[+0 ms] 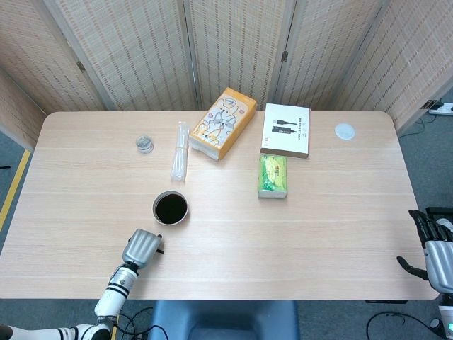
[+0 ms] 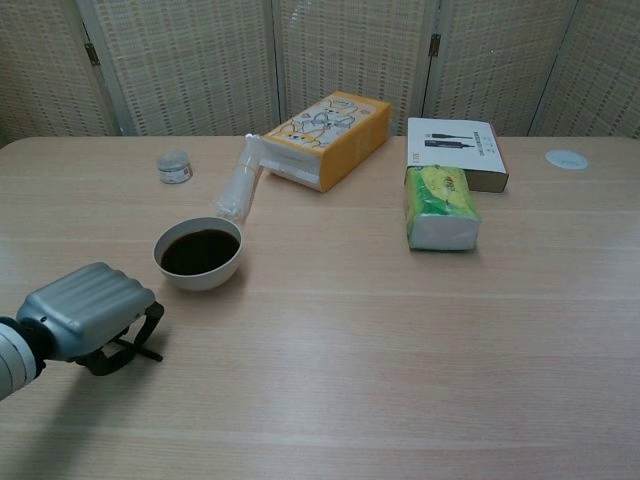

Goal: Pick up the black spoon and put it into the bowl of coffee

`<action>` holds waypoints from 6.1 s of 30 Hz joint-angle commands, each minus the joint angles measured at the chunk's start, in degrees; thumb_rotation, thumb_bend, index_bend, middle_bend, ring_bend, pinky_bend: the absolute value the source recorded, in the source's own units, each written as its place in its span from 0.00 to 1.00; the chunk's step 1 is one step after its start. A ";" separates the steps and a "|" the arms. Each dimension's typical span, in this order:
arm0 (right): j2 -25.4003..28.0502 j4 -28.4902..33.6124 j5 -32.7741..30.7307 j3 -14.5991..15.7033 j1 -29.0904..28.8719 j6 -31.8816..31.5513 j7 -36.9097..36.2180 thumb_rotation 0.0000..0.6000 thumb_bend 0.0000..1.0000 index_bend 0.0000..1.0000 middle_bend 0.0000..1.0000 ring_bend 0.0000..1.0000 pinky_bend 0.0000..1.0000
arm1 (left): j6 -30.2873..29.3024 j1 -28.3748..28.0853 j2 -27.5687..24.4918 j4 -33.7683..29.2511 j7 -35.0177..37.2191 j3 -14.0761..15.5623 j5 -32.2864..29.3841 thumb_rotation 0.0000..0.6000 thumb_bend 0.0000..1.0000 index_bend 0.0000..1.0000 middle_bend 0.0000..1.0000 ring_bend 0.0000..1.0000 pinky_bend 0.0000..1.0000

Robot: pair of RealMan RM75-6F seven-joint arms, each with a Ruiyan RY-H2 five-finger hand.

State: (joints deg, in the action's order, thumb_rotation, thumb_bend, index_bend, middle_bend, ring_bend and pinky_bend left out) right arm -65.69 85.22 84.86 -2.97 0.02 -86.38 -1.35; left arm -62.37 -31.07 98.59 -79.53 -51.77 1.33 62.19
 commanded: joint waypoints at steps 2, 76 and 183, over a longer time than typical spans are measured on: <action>0.05 0.07 0.06 0.01 0.05 -0.13 0.03 1.00 0.08 0.08 0.11 0.19 0.22 | -0.23 0.16 0.06 0.45 1.47 0.02 1.02 1.00 0.42 0.56 1.00 0.99 1.00; 0.60 -0.27 0.46 -0.05 0.74 -1.58 -1.90 1.00 0.05 0.08 0.11 0.21 0.22 | 5.40 -11.74 5.91 8.04 51.97 -20.02 -3.15 1.00 0.43 0.67 1.00 1.00 1.00; 1.05 -0.52 0.01 -0.32 1.52 -1.85 -3.28 1.00 0.05 0.07 0.11 0.22 0.22 | 8.22 -10.01 9.81 15.75 45.30 -20.73 -6.23 1.00 0.43 0.69 1.00 1.00 0.99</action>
State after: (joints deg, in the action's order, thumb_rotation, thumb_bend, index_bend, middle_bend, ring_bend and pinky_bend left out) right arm -64.66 84.70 84.87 -3.30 1.55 -88.24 -4.63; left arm -54.19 -41.01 108.34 -63.80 -6.39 -19.42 55.98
